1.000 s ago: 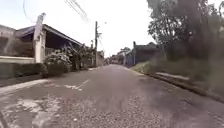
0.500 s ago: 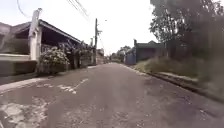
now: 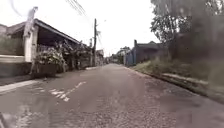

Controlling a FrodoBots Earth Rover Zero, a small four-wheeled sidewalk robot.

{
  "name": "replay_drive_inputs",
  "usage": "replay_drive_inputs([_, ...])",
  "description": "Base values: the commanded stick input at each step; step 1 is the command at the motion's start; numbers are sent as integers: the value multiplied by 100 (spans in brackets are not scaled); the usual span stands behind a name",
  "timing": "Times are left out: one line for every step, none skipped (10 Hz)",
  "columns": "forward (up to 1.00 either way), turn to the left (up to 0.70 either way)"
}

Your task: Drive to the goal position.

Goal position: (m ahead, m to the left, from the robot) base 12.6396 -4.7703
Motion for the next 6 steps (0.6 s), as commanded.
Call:
replay_drive_inputs([70, 0])
replay_drive_inputs([70, 0])
replay_drive_inputs([70, 0])
replay_drive_inputs([70, 0])
replay_drive_inputs([70, 0])
replay_drive_inputs([70, 0])
